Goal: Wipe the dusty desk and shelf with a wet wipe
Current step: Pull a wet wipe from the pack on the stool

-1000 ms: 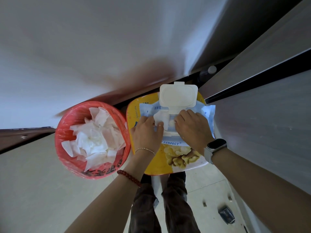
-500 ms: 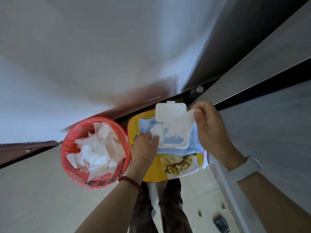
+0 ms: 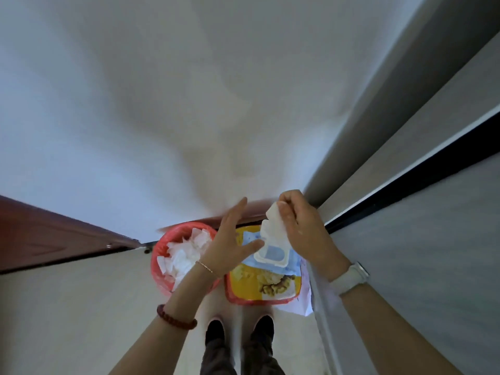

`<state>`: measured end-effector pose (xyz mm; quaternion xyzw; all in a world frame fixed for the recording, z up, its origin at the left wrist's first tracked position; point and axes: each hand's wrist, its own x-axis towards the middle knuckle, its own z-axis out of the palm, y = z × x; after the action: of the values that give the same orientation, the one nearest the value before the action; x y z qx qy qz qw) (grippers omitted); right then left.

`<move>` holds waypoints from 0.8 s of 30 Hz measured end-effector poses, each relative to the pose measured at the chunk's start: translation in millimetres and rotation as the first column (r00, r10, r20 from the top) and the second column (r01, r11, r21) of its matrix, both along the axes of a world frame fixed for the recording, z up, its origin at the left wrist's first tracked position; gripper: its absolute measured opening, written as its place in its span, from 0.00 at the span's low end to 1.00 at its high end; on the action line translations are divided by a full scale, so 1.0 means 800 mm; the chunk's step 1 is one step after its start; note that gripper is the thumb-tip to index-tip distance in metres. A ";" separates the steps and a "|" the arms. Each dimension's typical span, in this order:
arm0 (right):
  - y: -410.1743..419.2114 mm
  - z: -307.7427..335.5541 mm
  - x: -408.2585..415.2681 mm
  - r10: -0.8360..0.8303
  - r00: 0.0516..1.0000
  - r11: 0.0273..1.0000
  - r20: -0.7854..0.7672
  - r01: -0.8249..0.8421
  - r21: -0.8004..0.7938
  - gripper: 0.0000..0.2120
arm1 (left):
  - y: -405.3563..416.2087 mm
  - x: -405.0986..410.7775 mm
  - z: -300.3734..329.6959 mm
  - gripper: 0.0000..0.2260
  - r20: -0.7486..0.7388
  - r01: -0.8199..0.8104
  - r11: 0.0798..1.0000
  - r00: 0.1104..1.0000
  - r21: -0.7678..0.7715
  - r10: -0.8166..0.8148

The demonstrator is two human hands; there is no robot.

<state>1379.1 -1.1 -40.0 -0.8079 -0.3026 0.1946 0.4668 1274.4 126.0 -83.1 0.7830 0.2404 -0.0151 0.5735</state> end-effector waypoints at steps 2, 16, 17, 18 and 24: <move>0.013 0.053 -0.035 0.069 0.998 0.997 -0.004 -0.069 0.024 0.05 | -0.003 -0.036 0.048 0.40 0.024 -0.005 1.000 1.000 -0.030 0.005; 0.091 0.147 -0.251 0.572 0.819 0.798 -0.047 -0.569 -0.198 0.15 | 0.046 -0.321 0.205 0.09 0.185 -0.367 0.928 0.919 0.070 0.349; 0.095 0.147 -0.282 0.642 0.766 0.743 -0.038 -0.633 -0.218 0.10 | 0.051 -0.356 0.209 0.05 0.162 -0.401 0.912 0.909 0.082 0.385; 0.101 0.145 -0.314 0.699 0.715 0.691 -0.005 -0.678 -0.249 0.07 | 0.055 -0.390 0.215 0.02 0.152 -0.418 0.903 0.903 0.098 0.401; 0.151 0.136 -0.507 0.719 0.663 0.653 -0.209 -0.747 -0.124 0.17 | 0.049 -0.578 0.225 0.09 0.136 -0.559 0.818 0.829 0.139 0.543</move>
<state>973.2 119.5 68.8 -0.6428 -0.5484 0.4524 0.2854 811.9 165.3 97.2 0.7265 0.4310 0.2075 0.4933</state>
